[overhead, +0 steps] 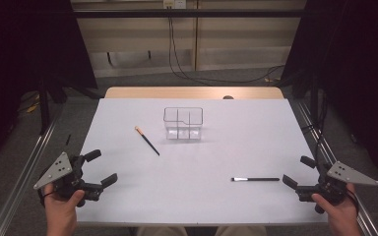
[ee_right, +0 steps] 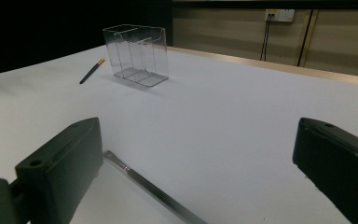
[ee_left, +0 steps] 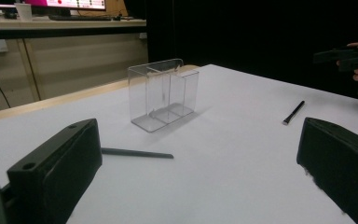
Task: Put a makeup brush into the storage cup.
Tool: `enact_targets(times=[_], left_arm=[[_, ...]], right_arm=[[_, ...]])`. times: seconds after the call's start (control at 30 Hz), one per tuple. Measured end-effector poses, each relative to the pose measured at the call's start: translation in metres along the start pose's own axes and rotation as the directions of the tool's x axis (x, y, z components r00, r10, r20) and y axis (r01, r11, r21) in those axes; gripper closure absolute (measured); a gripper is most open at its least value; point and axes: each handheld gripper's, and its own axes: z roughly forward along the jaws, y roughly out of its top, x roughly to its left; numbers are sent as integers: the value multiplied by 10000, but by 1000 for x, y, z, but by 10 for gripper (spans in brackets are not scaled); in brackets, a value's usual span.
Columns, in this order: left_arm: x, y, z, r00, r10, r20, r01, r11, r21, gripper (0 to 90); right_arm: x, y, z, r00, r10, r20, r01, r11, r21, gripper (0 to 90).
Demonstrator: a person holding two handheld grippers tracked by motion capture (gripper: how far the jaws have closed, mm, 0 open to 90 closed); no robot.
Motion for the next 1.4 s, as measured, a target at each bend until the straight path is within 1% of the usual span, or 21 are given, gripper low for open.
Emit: enact_targets(times=[0.03,0.1,0.17,0.3,0.47,0.5,0.53,0.6,0.63,0.7,0.73,0.77,0.8,0.9,0.97,1.0,1.07,1.17,1.23,1.27,1.4], left_arm=[[0,0,1,10000,4,-80,-4,10000,21,0],[1,0,2,10000,-22,-65,22,10000,41,0],[0,2,4,9999,45,-110,-45,10000,38,0],[1,5,10,10000,-67,-65,66,10000,-63,0],[3,7,21,10000,-22,-66,22,10000,80,0],[3,7,24,10000,-64,-23,64,9999,100,0],[4,7,27,10000,-20,-36,20,9999,167,0],[6,8,36,9999,-108,-102,111,9995,306,0],[6,8,36,9999,-108,-102,111,9995,306,0],[8,9,45,9998,-160,-123,165,9992,354,0],[8,9,45,9998,-160,-123,165,9992,354,0],[10,9,49,9998,-122,-132,127,9992,384,0],[12,10,52,9998,-99,-171,107,9990,424,0],[16,10,61,9992,-245,-323,260,9985,487,0],[18,9,66,9987,-265,-438,289,9981,549,0],[19,9,69,9982,-346,-488,372,9978,550,0],[21,9,75,9976,-345,-593,379,9976,584,0],[24,10,83,9973,-378,-629,413,9977,543,0],[24,12,92,9974,-322,-651,358,9978,554,0],[24,12,92,9974,-322,-651,358,9978,554,0],[25,14,103,9970,-307,-706,345,9980,530,0]], right_arm=[[0,0,0,10000,0,0,0,10000,0,12],[1,0,0,10000,-24,11,24,10000,38,12],[1,-1,-1,10000,-30,43,30,10000,52,12],[1,-1,-2,10000,-21,42,20,10000,66,12],[1,-1,-3,10000,-30,55,29,10000,44,12],[1,-1,-3,10000,-23,57,23,10000,32,12],[1,-2,-4,10000,32,81,-32,10000,32,12],[1,-2,-4,10000,6,72,-6,10000,57,12],[1,-2,-4,10000,6,72,-6,10000,57,12],[1,-2,-4,9999,43,95,-43,10000,34,12],[1,-2,-4,9999,43,95,-43,10000,34,12],[1,-2,-4,9999,42,99,-43,10000,40,12],[1,-2,-3,10000,20,76,-20,10000,52,12],[1,-1,-2,10000,-13,67,13,10000,35,12],[1,-1,-2,10000,-12,49,12,10000,48,12],[1,-2,-1,10000,9,37,-9,10000,36,12],[1,-2,-1,10000,-16,12,16,10000,67,12],[1,-2,-1,10000,-34,16,33,10000,91,12],[0,-2,-2,10000,-43,38,43,10000,60,12],[0,-2,-2,10000,-37,36,37,10000,57,12],[1,-2,-2,10000,-6,19,6,10000,64,12]])
